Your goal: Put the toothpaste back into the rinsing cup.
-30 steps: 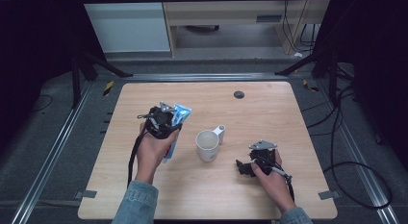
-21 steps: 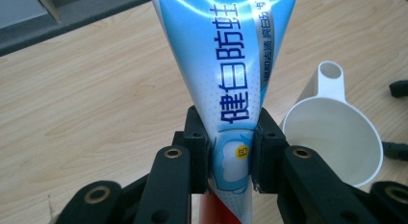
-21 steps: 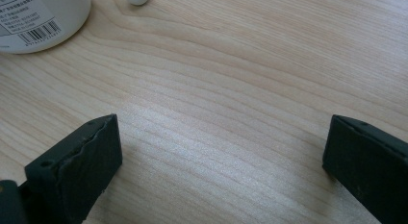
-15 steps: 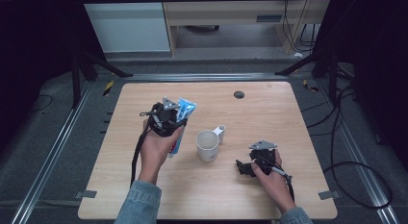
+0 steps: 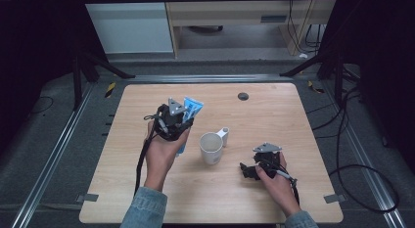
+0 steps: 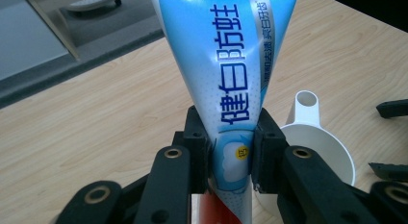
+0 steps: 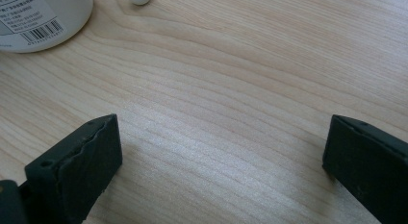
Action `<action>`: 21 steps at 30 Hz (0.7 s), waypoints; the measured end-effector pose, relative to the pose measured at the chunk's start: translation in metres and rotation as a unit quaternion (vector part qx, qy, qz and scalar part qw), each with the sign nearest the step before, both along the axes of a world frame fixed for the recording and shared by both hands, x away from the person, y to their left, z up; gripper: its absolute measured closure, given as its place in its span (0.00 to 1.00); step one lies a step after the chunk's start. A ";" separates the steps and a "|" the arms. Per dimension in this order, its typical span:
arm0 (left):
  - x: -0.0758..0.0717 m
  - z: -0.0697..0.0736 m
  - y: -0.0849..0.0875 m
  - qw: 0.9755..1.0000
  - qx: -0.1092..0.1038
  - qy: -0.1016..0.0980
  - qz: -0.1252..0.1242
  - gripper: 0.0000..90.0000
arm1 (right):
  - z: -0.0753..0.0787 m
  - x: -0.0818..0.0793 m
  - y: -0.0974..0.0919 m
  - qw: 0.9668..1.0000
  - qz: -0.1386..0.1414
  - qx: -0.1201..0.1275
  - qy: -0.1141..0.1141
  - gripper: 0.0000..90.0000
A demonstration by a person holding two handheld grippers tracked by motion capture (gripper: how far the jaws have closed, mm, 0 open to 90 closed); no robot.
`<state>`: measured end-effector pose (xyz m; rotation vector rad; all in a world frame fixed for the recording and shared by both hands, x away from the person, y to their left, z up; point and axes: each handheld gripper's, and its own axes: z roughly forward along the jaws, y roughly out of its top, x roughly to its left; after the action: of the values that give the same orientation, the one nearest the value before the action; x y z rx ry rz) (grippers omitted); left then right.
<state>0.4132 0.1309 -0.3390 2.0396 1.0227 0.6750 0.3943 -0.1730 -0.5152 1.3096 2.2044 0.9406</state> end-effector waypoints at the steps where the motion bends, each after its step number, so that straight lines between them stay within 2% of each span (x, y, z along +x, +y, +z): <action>1: 0.000 0.000 0.000 1.000 -0.002 -0.001 0.000 0.80 | 0.000 0.000 0.000 1.000 0.000 0.000 0.000 0.00; 6: 0.001 -0.002 0.000 1.000 -0.022 -0.014 0.003 0.80 | 0.000 0.000 0.000 1.000 0.000 0.000 0.000 0.00; 11: -0.001 0.001 -0.003 0.998 -0.047 -0.037 0.006 0.80 | 0.000 0.000 0.000 1.000 0.000 0.000 0.000 0.00; 16: -0.003 0.004 -0.003 0.997 -0.057 -0.046 0.009 0.80 | 0.000 0.000 0.000 1.000 0.000 0.000 0.000 0.00; 18: -0.003 0.004 -0.003 0.997 -0.055 -0.043 0.013 0.80 | 0.000 0.000 0.000 1.000 0.000 0.000 0.000 0.00; 21: -0.003 0.001 -0.002 0.997 -0.065 -0.046 0.018 0.80 | 0.000 0.000 0.000 1.000 0.000 0.000 0.000 0.00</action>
<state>0.4098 0.1294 -0.3377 1.8650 1.0248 0.6969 0.3943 -0.1730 -0.5152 1.3087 2.2050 0.9408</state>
